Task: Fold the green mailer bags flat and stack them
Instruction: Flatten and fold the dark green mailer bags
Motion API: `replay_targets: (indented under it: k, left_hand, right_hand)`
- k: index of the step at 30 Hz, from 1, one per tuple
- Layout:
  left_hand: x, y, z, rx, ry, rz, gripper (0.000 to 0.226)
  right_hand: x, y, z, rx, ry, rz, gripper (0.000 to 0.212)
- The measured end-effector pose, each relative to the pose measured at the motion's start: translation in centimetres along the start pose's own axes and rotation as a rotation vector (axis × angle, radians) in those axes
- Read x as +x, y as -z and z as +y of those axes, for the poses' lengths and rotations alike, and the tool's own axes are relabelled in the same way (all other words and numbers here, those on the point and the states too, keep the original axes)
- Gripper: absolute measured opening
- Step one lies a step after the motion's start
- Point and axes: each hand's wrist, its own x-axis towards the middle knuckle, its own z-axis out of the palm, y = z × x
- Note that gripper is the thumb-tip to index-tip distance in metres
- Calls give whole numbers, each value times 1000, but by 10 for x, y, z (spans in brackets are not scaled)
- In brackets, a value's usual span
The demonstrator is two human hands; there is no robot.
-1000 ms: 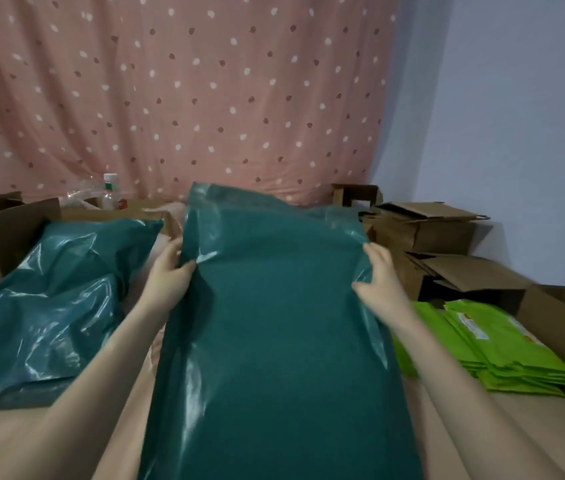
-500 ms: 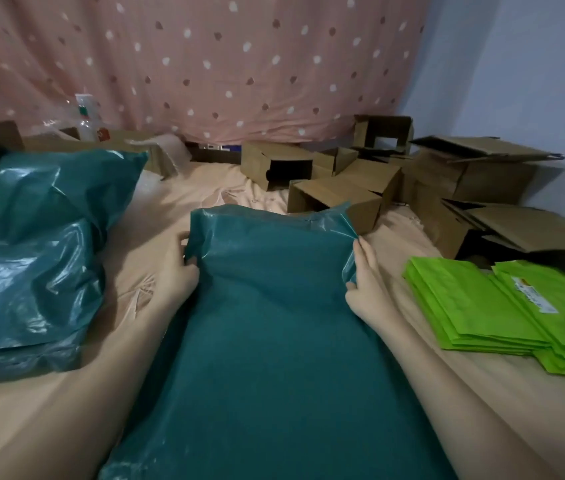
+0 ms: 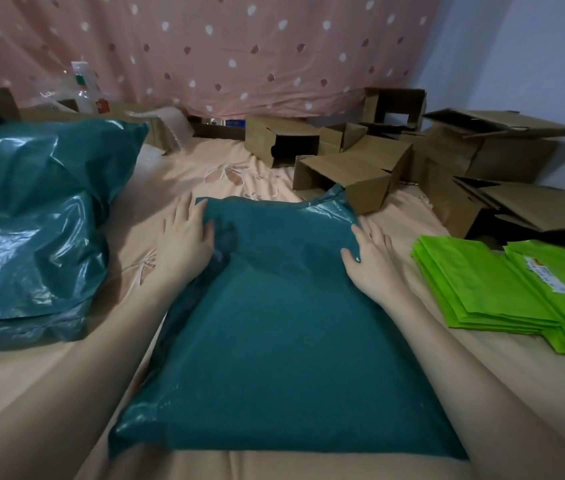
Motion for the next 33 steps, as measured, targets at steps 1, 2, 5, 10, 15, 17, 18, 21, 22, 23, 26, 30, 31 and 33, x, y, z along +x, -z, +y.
replay_targets:
  k: [1, 2, 5, 10, 15, 17, 18, 21, 22, 23, 26, 30, 31, 33]
  left_hand:
    - [-4, 7, 7, -16, -16, -21, 47]
    - [-10, 13, 15, -44, -36, -42, 46]
    - [-45, 29, 45, -90, -95, -170, 45]
    - [-115, 39, 82, -33, -200, -369, 47]
    - [-156, 27, 76, 139, -267, -372, 49]
    - [-163, 22, 72, 149, -271, -340, 52]
    - [-163, 21, 71, 129, -265, -332, 51]
    - [-163, 18, 70, 86, -247, -326, 49]
    - [-163, 18, 71, 81, -244, -327, 49]
    - [-163, 19, 71, 75, -237, -334, 49]
    - [-162, 19, 71, 27, -199, -361, 51]
    - [-160, 23, 57, -60, -129, -338, 60]
    - [-162, 24, 48, -80, -116, -335, 63]
    - [-166, 28, 31, -140, -80, -343, 65]
  right_hand:
    - [-7, 5, -7, 47, 22, 3, 55]
    - [-14, 9, -14, 97, 46, 4, 53]
    - [-46, 22, -38, 183, 129, -23, 51]
    - [-105, 34, -66, 145, 239, -150, 52]
    - [-145, 20, -64, -24, 254, -263, 53]
    - [-149, 16, -63, -77, 263, -241, 53]
    - [-149, 15, -64, -89, 267, -237, 53]
    - [-148, 14, -65, -108, 273, -252, 53]
    - [-147, 14, -64, -113, 274, -259, 54]
    - [-146, 14, -64, -112, 275, -264, 54]
    - [-144, 14, -61, -67, 267, -266, 55]
    - [-142, 18, -44, -14, 165, -232, 64]
    - [-143, 19, -36, 2, 139, -237, 65]
    - [-146, 20, -23, 80, 96, -252, 63]
